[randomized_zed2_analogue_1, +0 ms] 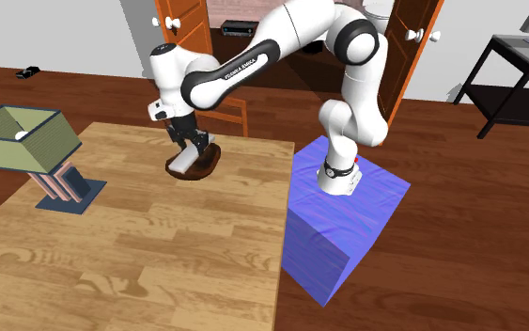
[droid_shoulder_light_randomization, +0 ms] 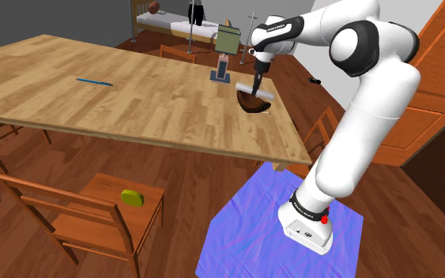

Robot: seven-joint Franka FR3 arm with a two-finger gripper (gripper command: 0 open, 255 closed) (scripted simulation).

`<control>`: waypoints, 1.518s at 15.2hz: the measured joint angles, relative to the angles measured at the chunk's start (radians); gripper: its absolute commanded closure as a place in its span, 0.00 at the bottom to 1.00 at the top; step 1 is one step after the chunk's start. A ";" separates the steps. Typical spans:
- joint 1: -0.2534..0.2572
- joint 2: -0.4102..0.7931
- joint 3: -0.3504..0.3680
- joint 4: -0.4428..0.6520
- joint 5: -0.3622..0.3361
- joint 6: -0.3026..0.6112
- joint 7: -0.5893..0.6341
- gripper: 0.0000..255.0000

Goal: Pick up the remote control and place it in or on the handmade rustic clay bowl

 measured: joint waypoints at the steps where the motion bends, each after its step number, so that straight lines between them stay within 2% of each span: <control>1: -0.001 0.004 0.000 -0.007 0.003 0.010 -0.002 1.00; 9: -0.003 0.013 0.001 -0.027 0.013 0.044 -0.011 1.00; 10: -0.003 0.013 0.001 -0.027 0.013 0.044 -0.011 0.00; 16: -0.004 0.017 0.000 -0.030 0.012 0.044 -0.012 0.00; 20: -0.002 -0.008 -0.002 0.042 -0.006 -0.046 0.000 0.00; 23: 0.000 -0.017 -0.002 0.060 -0.012 -0.072 0.006 0.00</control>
